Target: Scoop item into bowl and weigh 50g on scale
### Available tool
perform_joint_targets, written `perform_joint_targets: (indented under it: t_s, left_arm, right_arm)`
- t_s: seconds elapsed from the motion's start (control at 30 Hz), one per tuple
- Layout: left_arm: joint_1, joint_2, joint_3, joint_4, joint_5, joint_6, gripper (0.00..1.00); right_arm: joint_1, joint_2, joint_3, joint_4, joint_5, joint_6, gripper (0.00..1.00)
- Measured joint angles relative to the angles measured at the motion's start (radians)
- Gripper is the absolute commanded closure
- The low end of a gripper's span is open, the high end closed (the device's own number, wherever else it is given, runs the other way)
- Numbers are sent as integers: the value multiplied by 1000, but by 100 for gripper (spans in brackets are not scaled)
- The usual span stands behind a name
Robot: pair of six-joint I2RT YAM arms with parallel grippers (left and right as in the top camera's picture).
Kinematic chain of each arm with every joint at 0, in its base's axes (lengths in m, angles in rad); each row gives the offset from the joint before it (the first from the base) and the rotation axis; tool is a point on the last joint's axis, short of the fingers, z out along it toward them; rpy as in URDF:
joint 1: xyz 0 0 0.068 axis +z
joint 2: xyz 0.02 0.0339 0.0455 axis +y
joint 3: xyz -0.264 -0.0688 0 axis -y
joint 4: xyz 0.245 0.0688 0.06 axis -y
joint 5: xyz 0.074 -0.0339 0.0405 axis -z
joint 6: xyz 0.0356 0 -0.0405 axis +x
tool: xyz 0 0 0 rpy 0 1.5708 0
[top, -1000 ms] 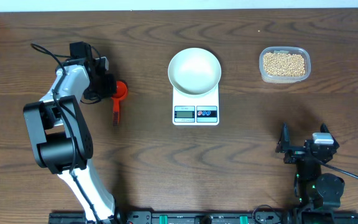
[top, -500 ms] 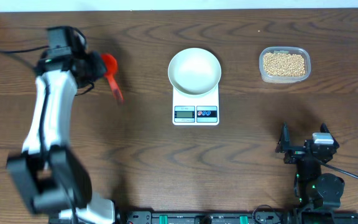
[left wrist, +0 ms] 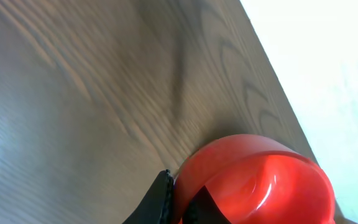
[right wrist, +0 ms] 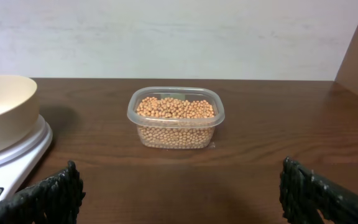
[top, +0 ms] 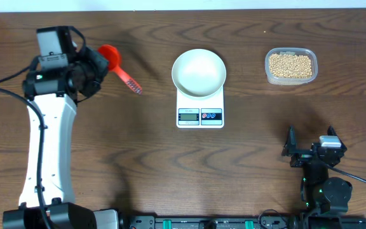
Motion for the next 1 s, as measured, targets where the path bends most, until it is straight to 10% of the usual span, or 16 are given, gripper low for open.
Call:
perform_joint_targets:
  t_s: [0.67,1.0]
  left_arm:
    - [-260,0,0,2,21,-109,93]
    - [-275,0,0,30,21,-109,93]
  right_arm:
    - [0,0,0,8,13,0,1]
    - [0,0,0,30,-330,0,1]
